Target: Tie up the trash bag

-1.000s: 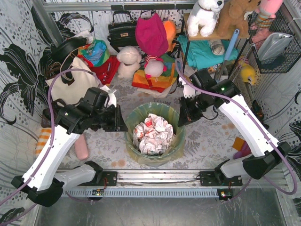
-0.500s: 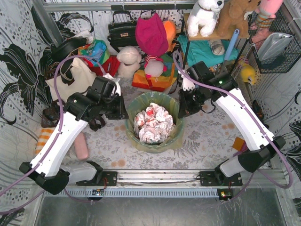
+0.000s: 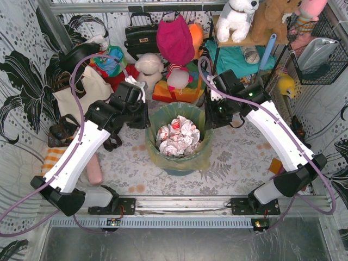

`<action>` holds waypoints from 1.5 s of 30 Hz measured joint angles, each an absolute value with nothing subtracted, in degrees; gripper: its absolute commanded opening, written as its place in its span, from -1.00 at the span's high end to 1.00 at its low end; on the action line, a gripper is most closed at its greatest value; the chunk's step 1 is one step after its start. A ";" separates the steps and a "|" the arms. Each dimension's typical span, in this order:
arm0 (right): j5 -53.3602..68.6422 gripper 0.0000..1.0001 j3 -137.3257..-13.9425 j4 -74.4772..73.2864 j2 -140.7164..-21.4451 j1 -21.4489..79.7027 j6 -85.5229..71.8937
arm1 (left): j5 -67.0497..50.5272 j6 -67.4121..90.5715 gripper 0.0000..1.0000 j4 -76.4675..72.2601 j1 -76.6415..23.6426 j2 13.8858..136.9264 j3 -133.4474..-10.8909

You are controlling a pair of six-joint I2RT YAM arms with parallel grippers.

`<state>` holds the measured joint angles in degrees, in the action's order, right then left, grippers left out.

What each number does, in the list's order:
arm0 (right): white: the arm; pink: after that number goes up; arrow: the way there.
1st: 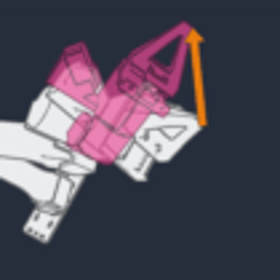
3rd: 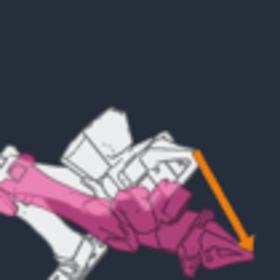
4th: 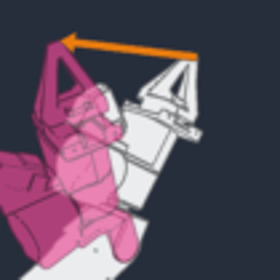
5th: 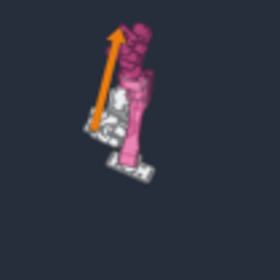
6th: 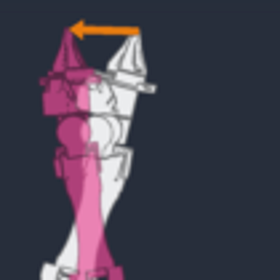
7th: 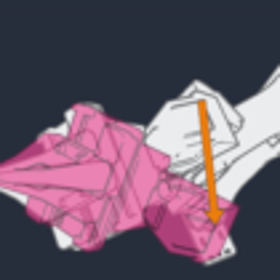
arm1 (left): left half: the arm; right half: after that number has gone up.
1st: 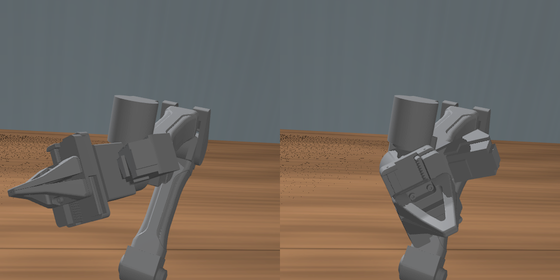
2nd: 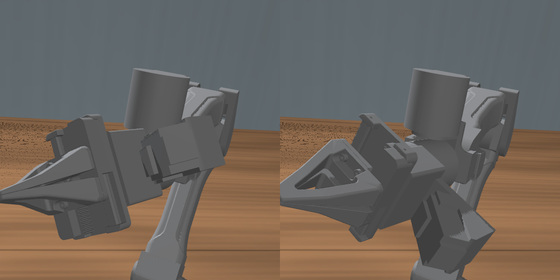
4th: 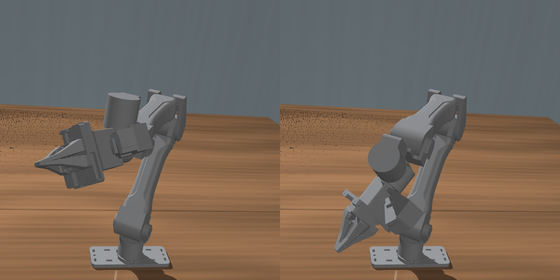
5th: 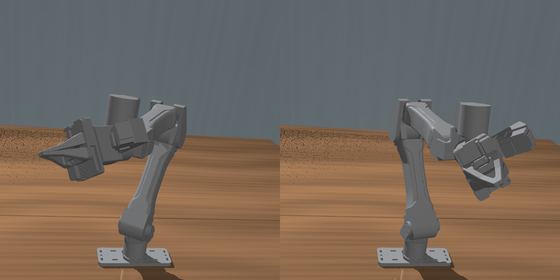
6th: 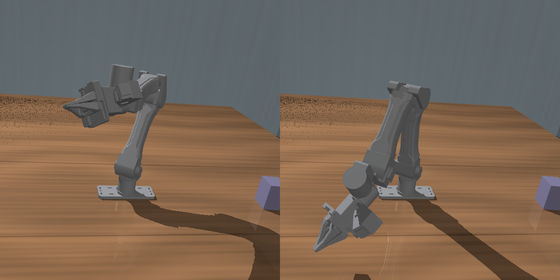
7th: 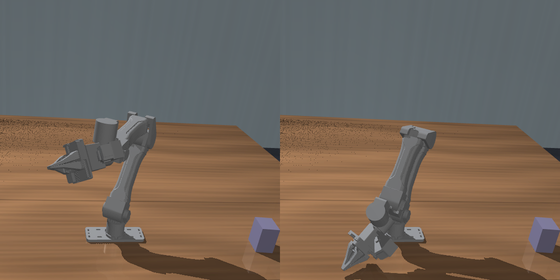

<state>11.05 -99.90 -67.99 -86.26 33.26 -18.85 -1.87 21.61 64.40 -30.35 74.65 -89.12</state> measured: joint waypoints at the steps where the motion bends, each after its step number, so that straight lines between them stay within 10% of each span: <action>1: 10.50 0.14 -99.72 -67.46 -86.26 33.36 -18.98 | -1.48 21.28 0.27 63.86 -30.33 74.72 -89.03; 11: 1.87 -0.33 -100.01 -65.08 -82.96 33.47 -20.36 | 2.74 20.67 -0.24 59.88 -29.43 73.30 -89.27; 25: -13.34 -0.39 -88.38 -55.53 -67.26 33.47 -23.97 | 15.92 30.85 -0.35 57.08 -27.35 52.93 -71.83; 45: -11.99 -0.39 -62.65 -38.41 -54.11 33.47 -34.92 | 4.19 43.51 -0.35 33.69 -25.85 50.35 -34.92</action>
<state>-11.99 -62.65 -38.41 -54.11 33.47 -34.92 4.19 43.51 33.69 -25.85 50.35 -34.92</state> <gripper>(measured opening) 0.695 0.678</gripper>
